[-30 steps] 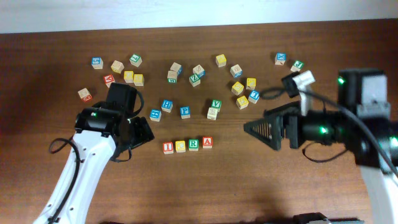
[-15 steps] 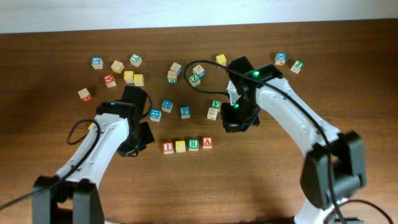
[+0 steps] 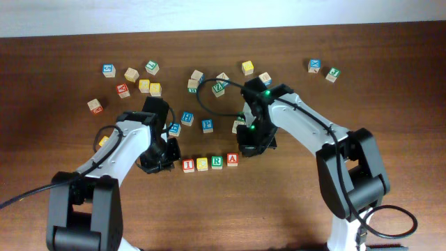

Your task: Spell out ICRA

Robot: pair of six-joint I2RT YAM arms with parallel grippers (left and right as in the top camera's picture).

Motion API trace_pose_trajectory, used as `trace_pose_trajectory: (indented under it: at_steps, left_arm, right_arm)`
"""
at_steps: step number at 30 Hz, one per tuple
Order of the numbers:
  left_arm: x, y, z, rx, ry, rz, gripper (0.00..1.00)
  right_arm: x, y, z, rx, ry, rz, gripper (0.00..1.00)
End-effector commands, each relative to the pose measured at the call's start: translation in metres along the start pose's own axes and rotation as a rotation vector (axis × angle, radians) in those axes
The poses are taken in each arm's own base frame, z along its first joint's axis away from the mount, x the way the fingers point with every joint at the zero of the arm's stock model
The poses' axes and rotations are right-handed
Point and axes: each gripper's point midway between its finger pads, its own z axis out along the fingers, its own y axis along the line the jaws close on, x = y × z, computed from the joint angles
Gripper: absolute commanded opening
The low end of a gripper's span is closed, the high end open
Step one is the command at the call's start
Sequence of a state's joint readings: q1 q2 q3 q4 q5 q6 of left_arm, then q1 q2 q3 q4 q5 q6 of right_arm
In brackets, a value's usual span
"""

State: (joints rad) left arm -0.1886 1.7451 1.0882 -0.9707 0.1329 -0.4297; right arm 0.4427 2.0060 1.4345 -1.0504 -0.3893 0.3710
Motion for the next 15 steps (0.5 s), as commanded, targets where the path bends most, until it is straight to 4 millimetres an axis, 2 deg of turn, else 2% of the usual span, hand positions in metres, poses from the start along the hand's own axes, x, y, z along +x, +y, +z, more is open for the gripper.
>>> trace_pose_trajectory:
  at_steps: [1, 4, 9, 12, 15]
  left_arm:
    - [0.005, -0.001, 0.01, 0.016, 0.037, 0.01, 0.0]
    - [0.007, -0.002, 0.02, 0.019, 0.064, 0.007, 0.0]
    - [0.011, -0.021, 0.031, 0.041, 0.076, 0.065, 0.0]
    - [0.013, -0.03, 0.033, 0.044, 0.064, 0.097, 0.0]
    - [0.013, -0.035, 0.034, 0.048, 0.056, 0.104, 0.0]
  right_arm:
    - [0.001, -0.01, 0.008, 0.056, 0.001, 0.076, 0.04]
    - [0.003, -0.013, 0.014, 0.058, 0.007, 0.077, 0.04]
    - [0.006, -0.012, 0.019, 0.06, 0.011, 0.067, 0.04]
    - [0.009, -0.008, 0.022, 0.067, 0.012, 0.05, 0.04]
    - [0.009, -0.012, 0.029, 0.093, -0.003, 0.063, 0.04]
